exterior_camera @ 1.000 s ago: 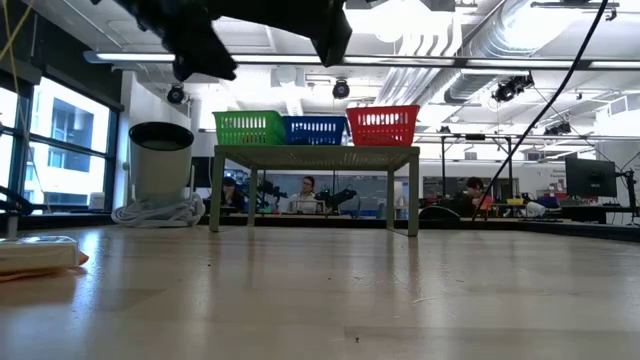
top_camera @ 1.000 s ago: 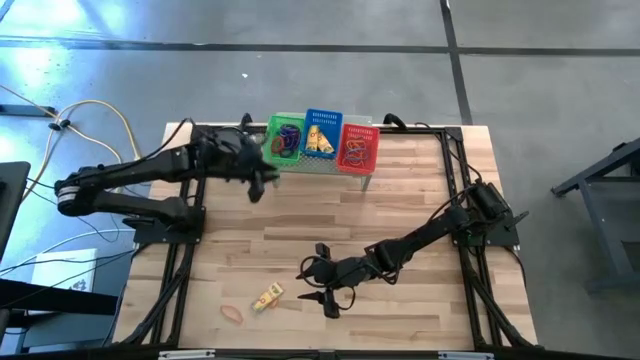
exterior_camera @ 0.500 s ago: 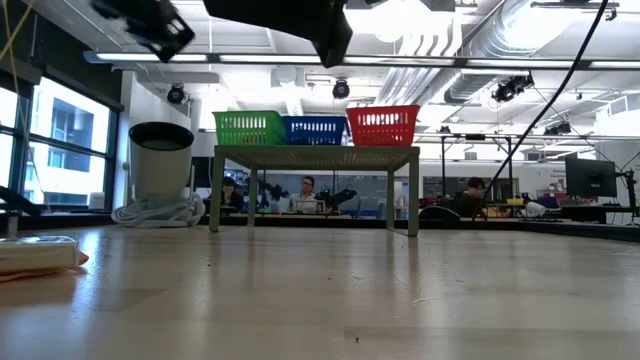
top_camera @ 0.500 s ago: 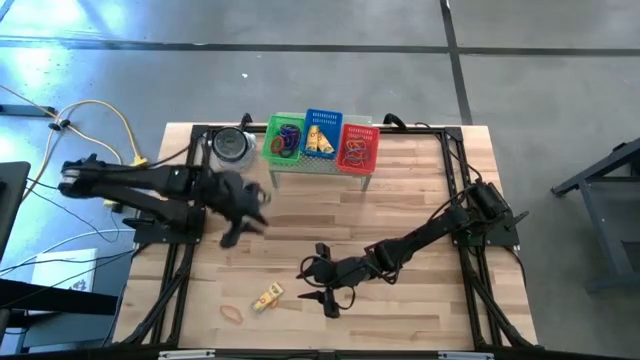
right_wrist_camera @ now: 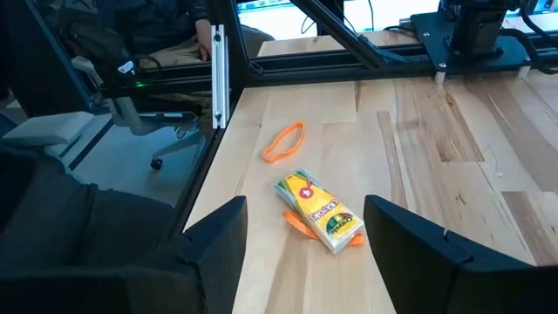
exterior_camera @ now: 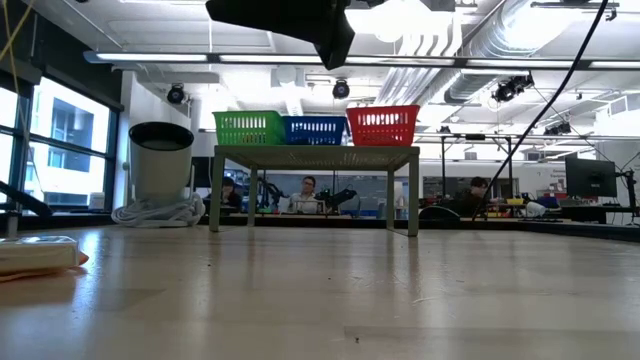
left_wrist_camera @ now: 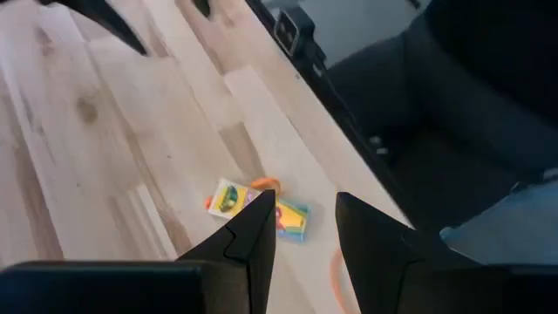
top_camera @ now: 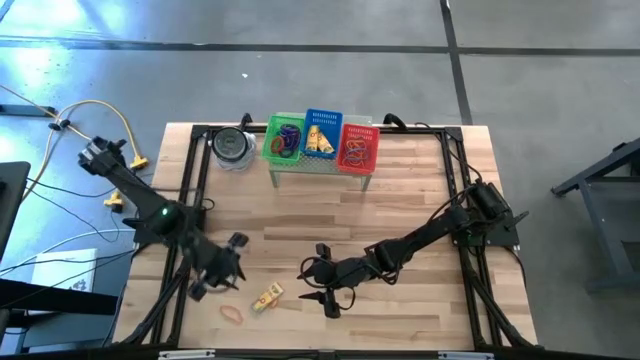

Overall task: Pick & Place Office Desk Supplies
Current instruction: Put the yellow crayon box into the blue bin on the shelf

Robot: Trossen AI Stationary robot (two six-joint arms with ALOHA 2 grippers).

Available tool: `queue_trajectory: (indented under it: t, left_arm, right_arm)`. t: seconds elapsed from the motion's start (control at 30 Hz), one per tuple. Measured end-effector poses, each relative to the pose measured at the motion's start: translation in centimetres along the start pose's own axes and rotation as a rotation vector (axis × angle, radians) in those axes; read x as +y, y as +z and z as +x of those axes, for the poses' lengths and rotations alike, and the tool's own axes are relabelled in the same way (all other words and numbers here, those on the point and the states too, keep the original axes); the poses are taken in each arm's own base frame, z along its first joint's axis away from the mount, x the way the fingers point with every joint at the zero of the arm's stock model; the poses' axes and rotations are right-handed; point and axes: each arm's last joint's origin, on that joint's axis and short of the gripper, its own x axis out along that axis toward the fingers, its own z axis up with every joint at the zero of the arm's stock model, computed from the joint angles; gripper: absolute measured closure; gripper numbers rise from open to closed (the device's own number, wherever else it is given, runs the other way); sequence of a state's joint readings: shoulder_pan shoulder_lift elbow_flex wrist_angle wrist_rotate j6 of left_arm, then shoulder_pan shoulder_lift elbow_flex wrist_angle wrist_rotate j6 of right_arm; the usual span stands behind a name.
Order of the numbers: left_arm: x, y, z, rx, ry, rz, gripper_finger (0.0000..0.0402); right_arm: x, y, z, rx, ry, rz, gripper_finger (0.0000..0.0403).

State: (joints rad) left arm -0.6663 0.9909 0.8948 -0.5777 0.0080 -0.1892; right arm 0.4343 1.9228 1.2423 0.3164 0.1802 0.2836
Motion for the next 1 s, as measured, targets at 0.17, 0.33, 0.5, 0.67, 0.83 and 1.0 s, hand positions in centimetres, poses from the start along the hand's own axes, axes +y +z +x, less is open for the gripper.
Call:
queue_trajectory:
  t: [0.17, 0.33, 0.5, 0.67, 0.83, 1.0]
  left_arm:
    - [-1.5, -0.5, 2.4, 0.062, 0.091, 0.045, 0.0274]
    - [-1.7, -1.3, 5.7, 0.173, 0.147, -0.054, 0.0219]
    - [-1.7, -2.2, 8.6, 0.259, 0.181, -0.149, 0.0153]
    - [-1.5, -2.6, 9.5, 0.310, 0.141, -0.183, 0.0128]
    - [-2.9, -2.6, 9.4, 0.254, 0.167, -0.226, 0.0126]
    - [-4.9, -2.9, 9.3, 0.134, 0.283, -0.309, 0.0126]
  right_arm:
    - [0.1, 0.0, 0.0, 0.000, 0.001, -0.001, 0.0184]
    - [0.0, 0.0, 0.0, -0.001, 0.001, 0.000, 0.0184]
    - [-0.2, 0.1, 0.0, -0.003, -0.009, 0.008, 0.0184]
    - [-0.2, 0.1, 0.0, -0.003, -0.007, 0.009, 0.0184]
    - [-0.1, 0.2, 0.0, -0.013, -0.004, 0.015, 0.0184]
    - [0.0, 0.3, 0.0, -0.033, 0.004, 0.063, 0.0184]
